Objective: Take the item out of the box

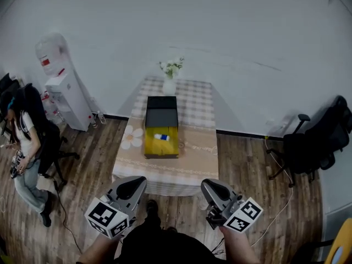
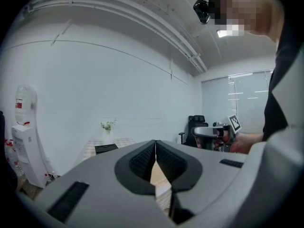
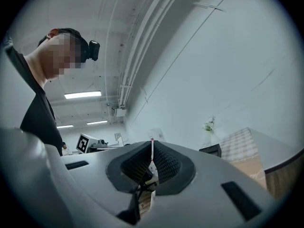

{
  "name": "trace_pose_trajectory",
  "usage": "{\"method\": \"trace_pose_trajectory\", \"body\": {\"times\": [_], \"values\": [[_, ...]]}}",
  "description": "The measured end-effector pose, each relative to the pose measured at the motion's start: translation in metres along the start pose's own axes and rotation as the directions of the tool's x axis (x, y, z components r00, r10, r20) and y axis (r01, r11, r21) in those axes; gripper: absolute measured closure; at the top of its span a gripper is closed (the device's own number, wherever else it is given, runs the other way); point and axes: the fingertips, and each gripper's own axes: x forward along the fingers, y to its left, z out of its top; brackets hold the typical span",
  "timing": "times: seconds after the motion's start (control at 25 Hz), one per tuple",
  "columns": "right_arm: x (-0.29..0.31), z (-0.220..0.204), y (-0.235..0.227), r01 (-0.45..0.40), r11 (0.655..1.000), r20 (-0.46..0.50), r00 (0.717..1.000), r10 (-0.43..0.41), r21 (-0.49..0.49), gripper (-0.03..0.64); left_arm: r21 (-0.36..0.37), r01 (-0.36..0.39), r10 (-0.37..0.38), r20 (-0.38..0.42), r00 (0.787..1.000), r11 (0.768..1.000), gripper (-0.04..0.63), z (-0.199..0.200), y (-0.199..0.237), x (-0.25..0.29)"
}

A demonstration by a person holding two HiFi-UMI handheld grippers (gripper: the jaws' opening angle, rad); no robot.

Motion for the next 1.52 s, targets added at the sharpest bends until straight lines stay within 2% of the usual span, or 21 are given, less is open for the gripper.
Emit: {"method": "trace_pose_trajectory", "body": {"times": [0.4, 0.88, 1.16, 1.52], "values": [[0.088, -0.010, -0.058, 0.022, 1.000, -0.074, 0.997, -0.021, 0.016, 0.578, -0.054, 0.001, -0.001, 0.003, 1.000, 0.999, 0.581, 0.001, 0.093, 0.048], [0.204, 0.009, -0.081, -0.009, 0.998, -0.113, 0.994, 0.002, -0.065, 0.578, -0.054, 0.006, -0.003, 0.062, 0.998, 0.998, 0.580, 0.025, 0.200, 0.069], [0.241, 0.009, -0.084, -0.023, 0.995, -0.136, 0.991, 0.010, -0.097, 0.578, -0.051, 0.013, -0.010, 0.063, 0.998, 0.999, 0.580, 0.030, 0.230, 0.072], [0.238, -0.007, -0.118, -0.036, 0.986, -0.243, 0.970, -0.005, -0.162, 0.578, -0.063, -0.009, 0.011, 0.036, 0.999, 0.998, 0.580, 0.028, 0.229, 0.103]]}}
